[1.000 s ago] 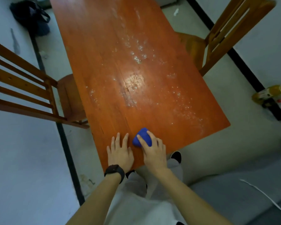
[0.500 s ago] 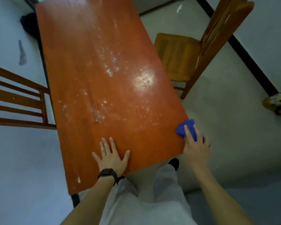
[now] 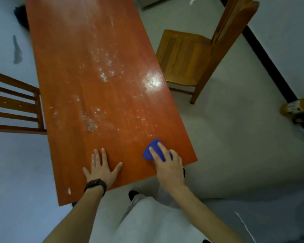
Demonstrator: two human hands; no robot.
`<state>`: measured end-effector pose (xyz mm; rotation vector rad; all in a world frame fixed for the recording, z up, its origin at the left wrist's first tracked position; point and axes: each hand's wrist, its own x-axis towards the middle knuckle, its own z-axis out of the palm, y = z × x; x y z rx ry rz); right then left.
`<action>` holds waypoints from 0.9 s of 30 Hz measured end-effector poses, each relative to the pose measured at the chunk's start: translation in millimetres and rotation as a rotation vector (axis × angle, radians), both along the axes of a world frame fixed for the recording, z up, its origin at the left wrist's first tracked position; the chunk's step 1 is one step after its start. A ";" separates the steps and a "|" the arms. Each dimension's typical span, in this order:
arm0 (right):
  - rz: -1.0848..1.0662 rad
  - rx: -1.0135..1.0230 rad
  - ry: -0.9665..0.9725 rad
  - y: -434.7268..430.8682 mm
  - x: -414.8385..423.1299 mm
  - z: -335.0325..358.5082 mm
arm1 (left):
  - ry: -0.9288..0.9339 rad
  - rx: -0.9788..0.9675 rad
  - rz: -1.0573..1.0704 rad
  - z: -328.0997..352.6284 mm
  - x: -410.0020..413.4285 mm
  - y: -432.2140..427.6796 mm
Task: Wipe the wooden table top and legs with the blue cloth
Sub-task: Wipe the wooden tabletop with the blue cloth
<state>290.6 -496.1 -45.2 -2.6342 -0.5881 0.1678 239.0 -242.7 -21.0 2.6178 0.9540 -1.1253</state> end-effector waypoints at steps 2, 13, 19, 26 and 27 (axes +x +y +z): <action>0.220 -0.099 0.008 0.2 -1.2 -8.2 | -0.017 -0.012 0.010 -0.8 -1.3 0.3; 0.061 0.057 0.114 17.9 88.6 28.4 | -0.252 -0.097 0.107 2.4 -15.5 11.9; 0.464 0.101 0.311 152.5 54.5 57.5 | -0.416 -0.020 0.449 13.8 -83.2 56.6; 0.577 -0.018 0.499 301.8 48.1 57.6 | -0.489 -0.073 0.707 -2.5 -136.2 142.0; 0.569 -0.037 0.523 320.9 53.5 57.8 | -0.509 -0.110 0.732 -3.7 -134.1 153.3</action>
